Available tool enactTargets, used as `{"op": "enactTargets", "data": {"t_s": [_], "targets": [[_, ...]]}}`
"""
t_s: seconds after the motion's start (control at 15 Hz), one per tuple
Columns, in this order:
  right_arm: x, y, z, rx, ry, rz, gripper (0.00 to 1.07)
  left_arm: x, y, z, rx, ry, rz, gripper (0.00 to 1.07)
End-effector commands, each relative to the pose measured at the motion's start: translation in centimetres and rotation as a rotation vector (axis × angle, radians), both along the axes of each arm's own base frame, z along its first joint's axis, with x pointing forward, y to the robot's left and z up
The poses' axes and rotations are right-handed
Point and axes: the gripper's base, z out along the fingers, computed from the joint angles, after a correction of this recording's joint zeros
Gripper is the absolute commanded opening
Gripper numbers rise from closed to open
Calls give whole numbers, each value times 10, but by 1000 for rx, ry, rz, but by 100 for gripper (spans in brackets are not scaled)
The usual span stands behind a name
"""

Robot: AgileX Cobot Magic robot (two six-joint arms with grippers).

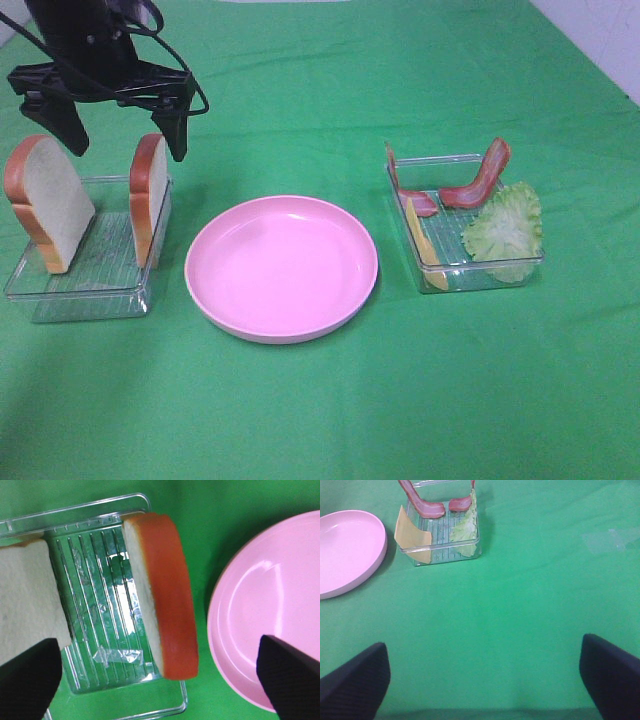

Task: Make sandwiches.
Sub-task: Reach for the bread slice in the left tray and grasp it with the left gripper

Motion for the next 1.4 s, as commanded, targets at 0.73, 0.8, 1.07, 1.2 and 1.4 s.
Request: {"op": "enactTargets", "data": {"t_s": [0.73,0.8,1.07,1.2,1.4], "targets": [[-4,0,-1,-7,-33,4,99,19,-8,-50,38,154,-59,100],[-4,0,-1,-7,-33,4,99,19,-8,-51,43,155,-61,99],[-4,0,-1,-7,-33,4,99,19,-8,-51,43,155,-63,59],[-4,0,-1,-7,-33,4,99,19,-8,-51,43,155,-63,49],[-4,0,-1,-7,-33,4,99,19,-8,-51,43,155,-58,48]]}}
